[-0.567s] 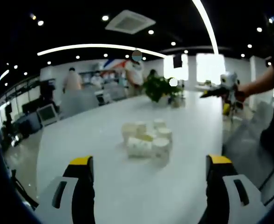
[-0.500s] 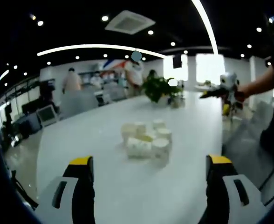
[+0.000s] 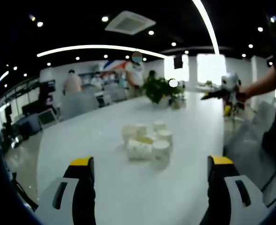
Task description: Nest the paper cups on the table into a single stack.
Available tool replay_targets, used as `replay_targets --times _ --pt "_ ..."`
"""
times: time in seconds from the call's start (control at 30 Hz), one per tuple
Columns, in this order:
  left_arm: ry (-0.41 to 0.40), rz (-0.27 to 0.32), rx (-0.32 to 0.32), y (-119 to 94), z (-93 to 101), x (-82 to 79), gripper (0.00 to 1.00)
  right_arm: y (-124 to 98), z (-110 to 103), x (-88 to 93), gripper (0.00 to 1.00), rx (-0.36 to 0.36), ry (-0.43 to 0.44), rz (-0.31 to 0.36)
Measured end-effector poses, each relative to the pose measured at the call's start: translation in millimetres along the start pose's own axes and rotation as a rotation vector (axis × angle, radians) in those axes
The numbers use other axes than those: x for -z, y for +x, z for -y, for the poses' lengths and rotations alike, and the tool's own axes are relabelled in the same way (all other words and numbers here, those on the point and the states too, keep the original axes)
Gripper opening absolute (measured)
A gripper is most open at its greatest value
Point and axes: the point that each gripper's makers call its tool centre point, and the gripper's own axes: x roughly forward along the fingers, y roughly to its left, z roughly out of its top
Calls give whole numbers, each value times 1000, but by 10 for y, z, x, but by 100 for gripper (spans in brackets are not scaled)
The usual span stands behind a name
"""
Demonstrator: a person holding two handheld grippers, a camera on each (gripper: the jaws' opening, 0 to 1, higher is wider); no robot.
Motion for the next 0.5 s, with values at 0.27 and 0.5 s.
replay_targets --times 0.27,0.5 --pt "-1 -3 6 15 18 9 98 6 -18 -23 100 -1 1 6" --pt "-5 -2 11 18 33 13 98 28 -31 -35 100 -8 -7 -3"
